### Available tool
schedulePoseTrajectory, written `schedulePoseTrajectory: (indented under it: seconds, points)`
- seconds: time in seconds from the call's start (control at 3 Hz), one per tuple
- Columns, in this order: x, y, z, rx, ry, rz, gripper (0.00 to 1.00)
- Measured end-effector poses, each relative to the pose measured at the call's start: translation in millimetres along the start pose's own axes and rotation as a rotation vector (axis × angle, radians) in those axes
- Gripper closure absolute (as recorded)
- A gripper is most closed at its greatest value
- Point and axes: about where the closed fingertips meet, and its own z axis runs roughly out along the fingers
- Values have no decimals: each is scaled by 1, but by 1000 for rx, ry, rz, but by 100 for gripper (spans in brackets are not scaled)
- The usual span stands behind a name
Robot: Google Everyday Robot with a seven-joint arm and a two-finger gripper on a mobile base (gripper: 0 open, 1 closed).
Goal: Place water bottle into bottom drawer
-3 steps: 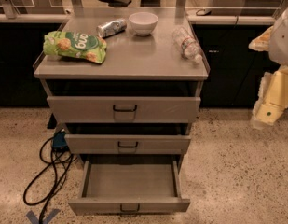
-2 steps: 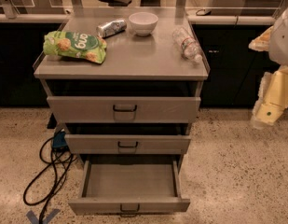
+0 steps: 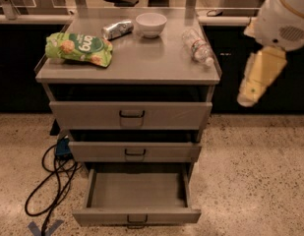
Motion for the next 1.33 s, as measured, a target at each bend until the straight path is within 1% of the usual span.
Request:
schedulePoseTrajectory:
  seconds: [0.33,0.67,1.0,1.33]
  points:
    - [-25,-76,24,71,51,95,0]
    - [-36,-131,30,141,57,217,0]
    - [-40,-142,19,172,29,233,0]
    - [-37,-145,24,169,10,252,0]
